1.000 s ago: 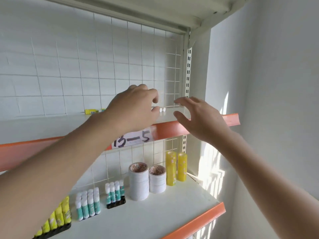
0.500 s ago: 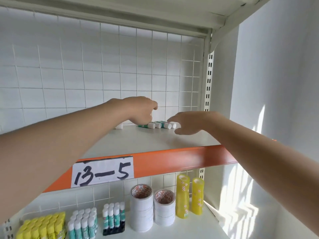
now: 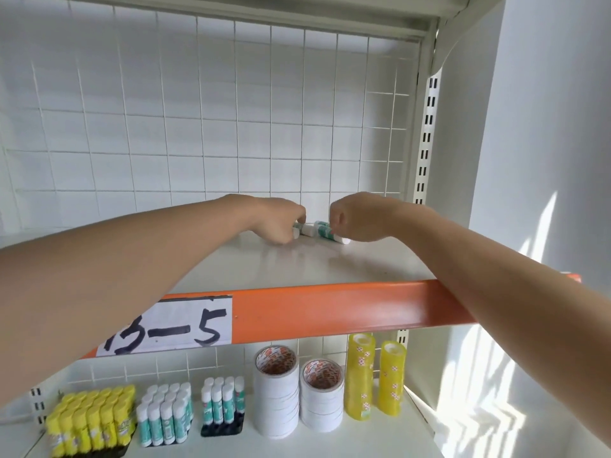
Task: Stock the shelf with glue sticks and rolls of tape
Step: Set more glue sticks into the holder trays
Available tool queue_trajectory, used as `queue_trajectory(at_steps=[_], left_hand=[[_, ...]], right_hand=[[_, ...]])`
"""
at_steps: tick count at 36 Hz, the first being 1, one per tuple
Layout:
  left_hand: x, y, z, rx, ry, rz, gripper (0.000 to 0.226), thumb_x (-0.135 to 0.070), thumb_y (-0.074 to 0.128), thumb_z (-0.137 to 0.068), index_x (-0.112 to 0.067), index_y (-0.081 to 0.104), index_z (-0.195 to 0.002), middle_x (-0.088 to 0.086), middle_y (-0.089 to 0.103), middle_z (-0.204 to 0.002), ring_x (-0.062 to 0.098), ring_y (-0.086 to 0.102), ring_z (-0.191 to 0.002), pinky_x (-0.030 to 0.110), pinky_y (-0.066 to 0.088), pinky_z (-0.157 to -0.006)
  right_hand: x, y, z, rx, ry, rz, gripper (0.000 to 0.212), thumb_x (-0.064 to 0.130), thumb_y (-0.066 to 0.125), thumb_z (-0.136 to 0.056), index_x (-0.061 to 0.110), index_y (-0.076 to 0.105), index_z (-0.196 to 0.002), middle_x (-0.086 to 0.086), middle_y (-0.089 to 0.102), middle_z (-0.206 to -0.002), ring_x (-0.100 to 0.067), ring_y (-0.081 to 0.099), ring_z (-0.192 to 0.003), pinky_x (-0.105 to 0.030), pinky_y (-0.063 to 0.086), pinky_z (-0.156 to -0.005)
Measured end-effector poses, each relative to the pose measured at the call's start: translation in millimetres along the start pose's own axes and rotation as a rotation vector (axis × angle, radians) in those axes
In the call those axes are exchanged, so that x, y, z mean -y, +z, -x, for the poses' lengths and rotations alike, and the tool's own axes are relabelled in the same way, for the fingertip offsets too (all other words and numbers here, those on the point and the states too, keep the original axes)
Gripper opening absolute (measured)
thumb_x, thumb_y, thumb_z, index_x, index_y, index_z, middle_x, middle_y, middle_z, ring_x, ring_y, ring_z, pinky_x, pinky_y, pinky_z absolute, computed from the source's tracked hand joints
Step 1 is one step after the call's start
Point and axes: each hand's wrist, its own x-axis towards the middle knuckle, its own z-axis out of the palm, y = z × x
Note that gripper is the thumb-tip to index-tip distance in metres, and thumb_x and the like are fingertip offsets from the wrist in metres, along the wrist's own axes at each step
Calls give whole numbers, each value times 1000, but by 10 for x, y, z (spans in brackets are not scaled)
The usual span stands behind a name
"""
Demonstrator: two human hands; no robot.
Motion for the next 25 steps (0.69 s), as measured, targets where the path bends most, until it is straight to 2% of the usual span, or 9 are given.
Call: queue_trajectory(at_steps=[2,5,7,9,13,16,21,23,25], left_hand=[[14,-9,-16,-42,16,-27,42,-16,49,-95,-12,45,-136,7,48,-123,20,46,-97,28,40,-80],[28,15,-37,-42,-6,-94,46,-15,50,-94,-13,42,-140,9,45,-131,26,50,-110,35,46,-88],[37,47,-43,1,-15,-117,45,-12,46,-95,-12,42,-140,9,48,-132,27,51,-113,37,48,-90],[52,62,-41,25,-7,-124,38,-9,44,-96,-14,50,-134,7,52,-129,25,51,-113,32,46,-89],[74,41,-14,-12,56,-136,22,-15,48,-98,-11,63,-114,7,60,-115,24,53,-99,30,44,-78],[49,-19,66,-104,84,-108,22,-16,48,-97,-11,63,-113,0,58,-104,18,49,-91,26,39,-73],[72,-113,258,-305,95,83,22,-17,46,-95,-11,64,-107,2,64,-110,21,56,-98,33,46,-82],[67,-151,358,-396,103,175,20,-17,48,-96,-11,64,-107,0,64,-108,16,55,-93,26,41,-74],[30,-203,479,-516,130,284,17,-19,53,-94,-13,64,-107,-3,64,-106,11,55,-86,18,39,-68]], right_hand=[[-10,-9,-5,-75,0,-11,24,18,45,-94,6,63,-105,-10,65,-109,-30,59,-101,-37,49,-81],[-27,6,-2,-60,20,-49,22,23,47,-95,17,62,-111,-2,62,-114,-23,55,-101,-31,44,-72],[-12,18,9,-1,31,-27,28,24,48,-94,10,63,-114,-7,64,-116,-27,58,-106,-35,47,-78],[-3,35,30,26,34,-3,30,23,51,-92,6,64,-113,-13,65,-114,-33,60,-107,-35,49,-81],[-76,58,25,34,44,-66,19,29,62,-84,25,58,-102,-6,66,-104,-29,65,-96,-41,54,-84],[-70,58,45,35,60,-70,21,27,62,-83,24,56,-102,-6,67,-101,-27,64,-95,-40,54,-83],[-45,-6,157,-69,79,-88,25,25,63,-86,18,61,-110,-1,59,-98,-22,53,-89,-28,41,-70],[-47,-64,235,-146,91,-160,22,25,64,-86,17,66,-106,-2,63,-98,-20,55,-85,-28,44,-70],[-58,-129,338,-245,108,-262,20,24,65,-84,15,70,-101,3,63,-86,-17,57,-73,-27,45,-64]])
